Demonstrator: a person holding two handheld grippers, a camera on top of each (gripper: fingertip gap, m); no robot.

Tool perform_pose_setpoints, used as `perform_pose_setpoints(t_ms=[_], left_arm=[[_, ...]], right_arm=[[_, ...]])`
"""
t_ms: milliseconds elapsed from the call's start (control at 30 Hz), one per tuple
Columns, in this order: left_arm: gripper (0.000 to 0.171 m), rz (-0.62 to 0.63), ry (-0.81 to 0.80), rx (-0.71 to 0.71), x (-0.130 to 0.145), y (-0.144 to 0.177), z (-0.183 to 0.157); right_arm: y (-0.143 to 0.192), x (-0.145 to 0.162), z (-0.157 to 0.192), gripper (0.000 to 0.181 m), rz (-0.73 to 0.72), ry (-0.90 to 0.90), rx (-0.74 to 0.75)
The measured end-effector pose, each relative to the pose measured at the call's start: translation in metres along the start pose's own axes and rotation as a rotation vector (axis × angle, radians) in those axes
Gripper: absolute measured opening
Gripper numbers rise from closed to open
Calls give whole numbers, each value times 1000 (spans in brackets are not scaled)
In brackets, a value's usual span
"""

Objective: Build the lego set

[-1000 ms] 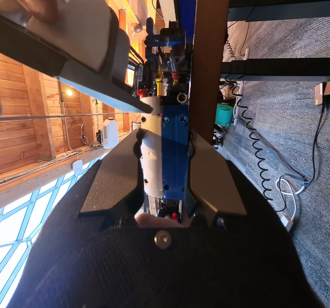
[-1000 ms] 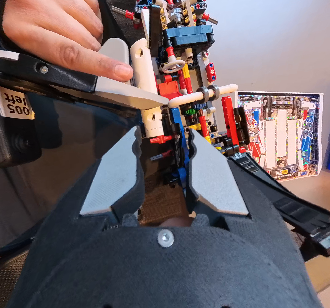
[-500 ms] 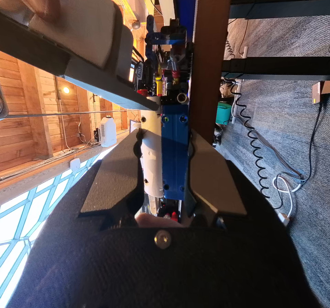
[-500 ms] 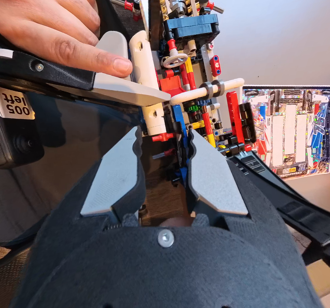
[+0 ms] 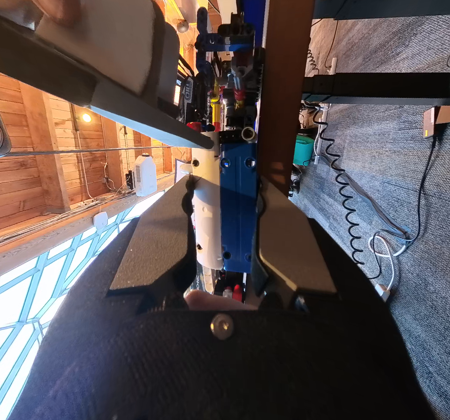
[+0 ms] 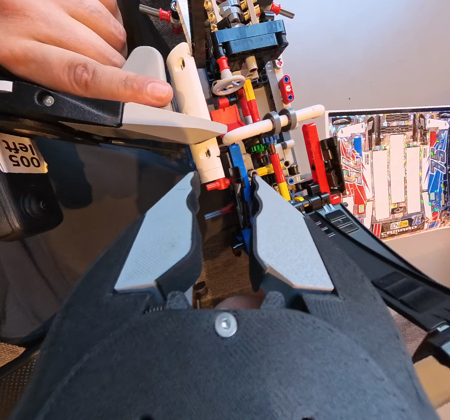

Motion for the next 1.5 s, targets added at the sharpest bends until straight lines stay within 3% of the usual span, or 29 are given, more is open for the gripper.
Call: perform_pose_setpoints(t_ms=[33, 400, 667, 833, 933, 1167, 1500], left_arm=[[47, -1, -2, 0, 0, 0, 0], [47, -64, 57, -59, 1, 7, -4], [48, -124, 84, -58, 4, 10, -5], [48, -151, 101, -50, 7, 14, -5], [48, -175, 98, -37, 6, 15, -4], [48, -189, 84, -20, 5, 13, -1], [48, -151, 77, 26, 1, 6, 1]], right_arm=[[0, 0, 0, 40, 1, 3, 3], [5, -1, 6, 50, -51, 0, 40], [49, 2, 13, 59, -428, -75, 83], [90, 59, 20, 55, -709, -144, 130], [91, 107, 11, 53, -826, -271, 138], [55, 188, -4, 46, -973, -526, 124], [-4, 240, 7, 45, -1061, -743, 17]])
Point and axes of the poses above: each gripper's, where its closed fingertips meet, y back along the fingers, x out of its underside, z = x × y across the jaws, the point moved 6 cm from there along y, back along the fingers, and after that the axes turned 1 degree about -z, right-handed, at the moved point
